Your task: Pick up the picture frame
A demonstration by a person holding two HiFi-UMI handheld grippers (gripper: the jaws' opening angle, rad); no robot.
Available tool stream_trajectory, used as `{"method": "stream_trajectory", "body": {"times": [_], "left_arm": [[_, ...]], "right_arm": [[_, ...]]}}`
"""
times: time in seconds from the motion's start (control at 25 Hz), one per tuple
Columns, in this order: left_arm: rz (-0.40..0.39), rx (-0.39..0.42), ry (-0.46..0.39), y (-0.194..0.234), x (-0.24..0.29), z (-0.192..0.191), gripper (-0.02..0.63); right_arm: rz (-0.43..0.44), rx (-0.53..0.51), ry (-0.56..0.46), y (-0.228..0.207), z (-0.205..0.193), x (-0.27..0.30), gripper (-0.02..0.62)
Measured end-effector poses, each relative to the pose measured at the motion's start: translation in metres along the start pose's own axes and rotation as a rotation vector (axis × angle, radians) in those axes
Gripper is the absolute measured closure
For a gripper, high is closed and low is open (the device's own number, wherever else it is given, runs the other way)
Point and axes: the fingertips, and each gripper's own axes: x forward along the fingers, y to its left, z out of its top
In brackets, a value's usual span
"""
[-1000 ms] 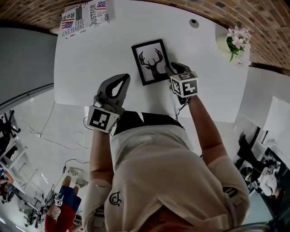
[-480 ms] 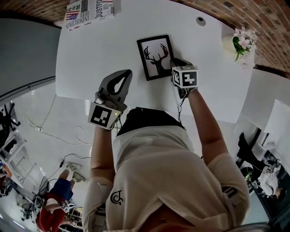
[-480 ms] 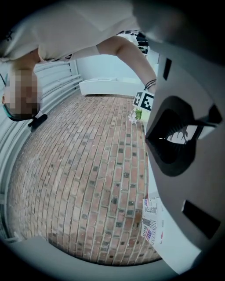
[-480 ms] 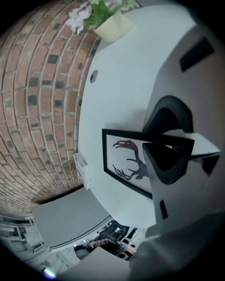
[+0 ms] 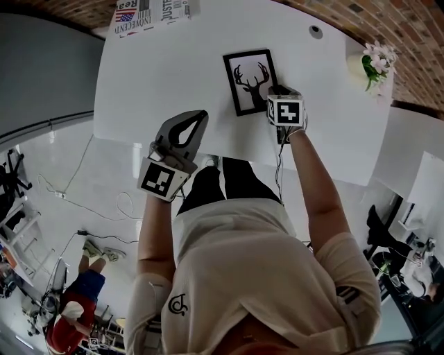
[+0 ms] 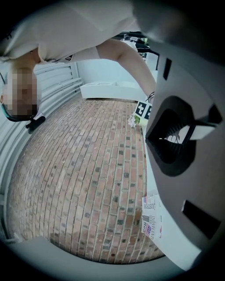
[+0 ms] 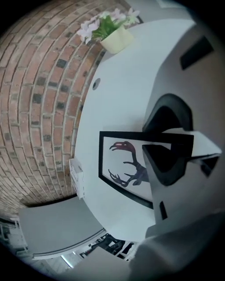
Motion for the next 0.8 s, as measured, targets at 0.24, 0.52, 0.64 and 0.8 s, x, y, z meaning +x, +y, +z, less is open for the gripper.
{"method": "stream_trajectory", "body": {"times": [0.24,0.52,0.64,0.8], "left_arm": [[-0.003,0.005,-0.007,-0.002,-0.017,0.001,0.594],[-0.032,0.015,0.01,-0.012,-0.035,-0.012,0.594],[-0.046,0.008,0.023,-0.014,-0.045,-0.019,0.594],[-0.071,0.005,0.03,-0.019,-0.058,-0.028,0.594]], "right_arm": [[-0.017,0.028,0.012,0.007,-0.011,-0.008,0.508],[-0.041,0.055,0.012,0.023,-0.042,-0.025,0.514],[-0.049,0.068,0.013,0.034,-0.054,-0.032,0.514],[-0.063,0.093,0.015,0.049,-0.072,-0.042,0.514]]}}
